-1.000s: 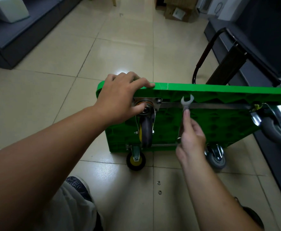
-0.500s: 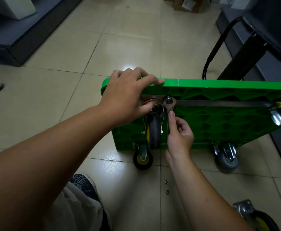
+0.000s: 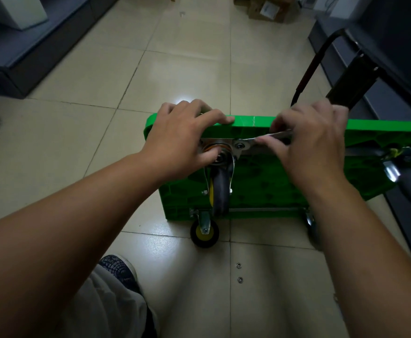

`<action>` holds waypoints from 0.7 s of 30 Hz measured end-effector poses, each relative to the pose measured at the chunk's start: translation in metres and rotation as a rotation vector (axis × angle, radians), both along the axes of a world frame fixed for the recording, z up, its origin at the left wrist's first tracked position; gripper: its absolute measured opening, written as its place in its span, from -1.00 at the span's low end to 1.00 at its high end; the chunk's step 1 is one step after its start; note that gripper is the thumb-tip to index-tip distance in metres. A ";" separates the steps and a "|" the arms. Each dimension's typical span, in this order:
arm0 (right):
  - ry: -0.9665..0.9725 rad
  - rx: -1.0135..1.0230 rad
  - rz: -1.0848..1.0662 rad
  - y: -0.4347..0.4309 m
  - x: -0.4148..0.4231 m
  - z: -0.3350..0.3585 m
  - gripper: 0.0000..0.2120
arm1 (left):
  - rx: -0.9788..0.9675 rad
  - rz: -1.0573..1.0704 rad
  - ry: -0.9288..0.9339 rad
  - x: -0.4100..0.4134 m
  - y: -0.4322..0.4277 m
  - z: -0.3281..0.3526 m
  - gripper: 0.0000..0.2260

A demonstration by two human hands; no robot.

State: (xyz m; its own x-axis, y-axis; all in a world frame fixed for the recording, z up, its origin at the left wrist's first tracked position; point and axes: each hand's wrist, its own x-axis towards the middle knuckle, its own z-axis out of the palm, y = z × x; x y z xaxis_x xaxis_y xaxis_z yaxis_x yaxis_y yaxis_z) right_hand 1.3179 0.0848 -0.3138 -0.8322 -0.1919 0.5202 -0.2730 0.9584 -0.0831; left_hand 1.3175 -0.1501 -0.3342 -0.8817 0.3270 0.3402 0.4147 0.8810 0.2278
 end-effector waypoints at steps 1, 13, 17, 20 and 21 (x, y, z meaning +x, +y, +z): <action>0.003 0.024 0.002 -0.003 0.000 0.003 -0.67 | -0.004 0.002 -0.002 0.000 0.000 0.000 -0.51; -0.463 -1.922 -0.396 -0.015 0.048 -0.095 -0.61 | -0.004 0.023 -0.011 0.001 0.002 0.002 -0.51; -0.584 -1.995 -0.366 -0.046 0.057 -0.115 -0.63 | 0.001 0.021 -0.011 0.001 0.003 0.002 -0.52; -0.577 -1.984 -0.327 -0.057 0.053 -0.122 -0.66 | -0.005 0.013 0.000 0.001 0.001 0.000 -0.52; -0.557 -1.980 -0.307 -0.059 0.051 -0.124 -0.67 | -0.005 0.010 0.000 0.001 0.001 0.000 -0.52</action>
State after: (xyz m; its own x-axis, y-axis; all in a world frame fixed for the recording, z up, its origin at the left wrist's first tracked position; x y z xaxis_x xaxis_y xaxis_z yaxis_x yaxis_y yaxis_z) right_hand 1.3685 0.0253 -0.4376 -0.8271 0.3279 -0.4564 0.2538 -0.5067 -0.8239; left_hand 1.3185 -0.1493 -0.3342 -0.8846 0.3202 0.3390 0.4063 0.8861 0.2232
